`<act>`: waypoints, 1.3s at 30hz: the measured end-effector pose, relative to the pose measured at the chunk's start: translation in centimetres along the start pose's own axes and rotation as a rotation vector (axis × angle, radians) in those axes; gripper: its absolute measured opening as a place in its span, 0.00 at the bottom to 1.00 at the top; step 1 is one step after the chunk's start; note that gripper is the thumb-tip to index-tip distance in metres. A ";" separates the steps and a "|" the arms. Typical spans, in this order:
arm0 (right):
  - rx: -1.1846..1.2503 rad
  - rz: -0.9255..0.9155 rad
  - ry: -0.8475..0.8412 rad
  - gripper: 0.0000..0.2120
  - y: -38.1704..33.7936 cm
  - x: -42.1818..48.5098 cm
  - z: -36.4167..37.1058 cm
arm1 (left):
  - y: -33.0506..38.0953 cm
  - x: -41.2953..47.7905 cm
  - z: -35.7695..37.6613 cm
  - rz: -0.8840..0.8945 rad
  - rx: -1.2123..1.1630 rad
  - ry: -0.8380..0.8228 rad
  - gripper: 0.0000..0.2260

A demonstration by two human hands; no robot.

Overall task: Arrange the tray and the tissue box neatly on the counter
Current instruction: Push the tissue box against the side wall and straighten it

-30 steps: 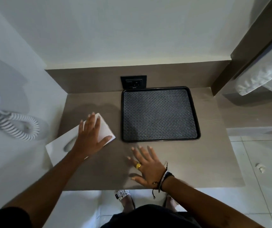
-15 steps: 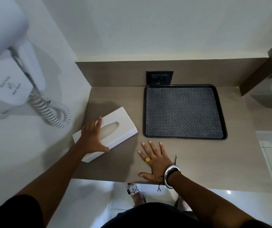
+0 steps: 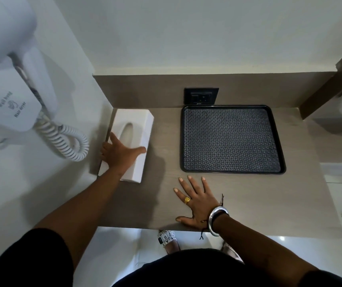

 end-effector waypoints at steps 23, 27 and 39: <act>0.018 -0.003 -0.025 0.42 0.1 0.3 0.1 | -3.2 -3.2 1.7 0.646 0.333 0.163 0.54; 0.010 -0.009 -0.016 0.41 0.1 0.3 0.0 | -3.3 -3.3 1.8 0.715 0.401 0.153 0.54; -0.023 -0.010 -0.043 0.40 0.2 0.4 -0.1 | -1.4 2.1 0.5 0.632 0.411 0.100 0.51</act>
Point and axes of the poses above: each hand's wrist, its own x-axis towards the middle knuckle, its own z-axis out of the palm, y = z × x, the point moved 4 cm from there along x, towards the middle knuckle, and after that the axes turned 3 degrees about y, right-handed, at the moved point
